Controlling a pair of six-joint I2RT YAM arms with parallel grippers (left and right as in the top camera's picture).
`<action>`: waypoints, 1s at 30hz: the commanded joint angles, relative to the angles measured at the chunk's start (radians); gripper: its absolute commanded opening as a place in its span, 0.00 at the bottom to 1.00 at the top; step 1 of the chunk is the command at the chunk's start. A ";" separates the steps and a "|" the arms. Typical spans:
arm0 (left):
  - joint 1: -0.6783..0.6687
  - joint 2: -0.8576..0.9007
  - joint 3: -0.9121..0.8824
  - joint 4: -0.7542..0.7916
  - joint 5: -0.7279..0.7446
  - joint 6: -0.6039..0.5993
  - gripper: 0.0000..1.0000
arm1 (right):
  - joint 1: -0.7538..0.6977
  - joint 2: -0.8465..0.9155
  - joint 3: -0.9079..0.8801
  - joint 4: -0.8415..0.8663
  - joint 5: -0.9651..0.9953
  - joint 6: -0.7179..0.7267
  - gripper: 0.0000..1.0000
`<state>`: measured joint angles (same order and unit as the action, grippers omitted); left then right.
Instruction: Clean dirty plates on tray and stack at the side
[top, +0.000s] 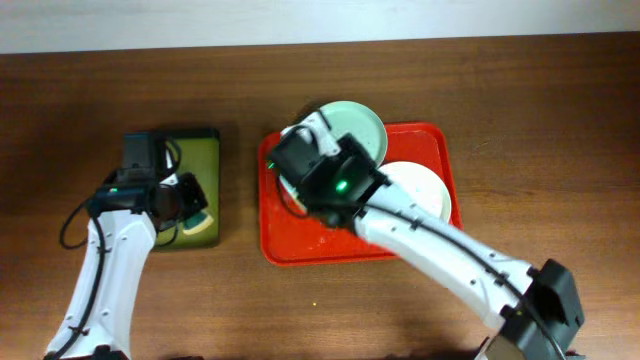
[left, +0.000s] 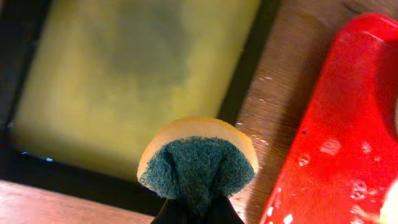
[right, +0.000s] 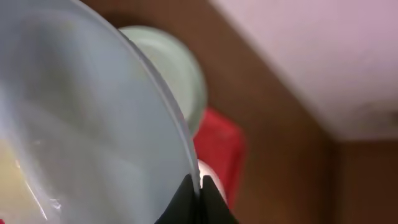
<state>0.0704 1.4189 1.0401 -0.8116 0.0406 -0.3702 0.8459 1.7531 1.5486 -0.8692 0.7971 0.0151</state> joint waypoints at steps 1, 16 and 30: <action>0.024 -0.019 0.018 -0.006 0.017 0.024 0.00 | 0.093 -0.029 0.027 0.064 0.362 -0.225 0.04; 0.024 -0.019 0.018 -0.009 0.005 0.024 0.00 | 0.176 -0.028 0.017 0.253 0.459 -0.270 0.04; 0.024 -0.019 0.017 -0.009 -0.006 0.024 0.00 | -0.478 -0.001 -0.038 0.097 -0.873 0.072 0.04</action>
<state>0.0895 1.4185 1.0401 -0.8223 0.0414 -0.3595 0.5575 1.7706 1.4960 -0.7734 0.3660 0.0284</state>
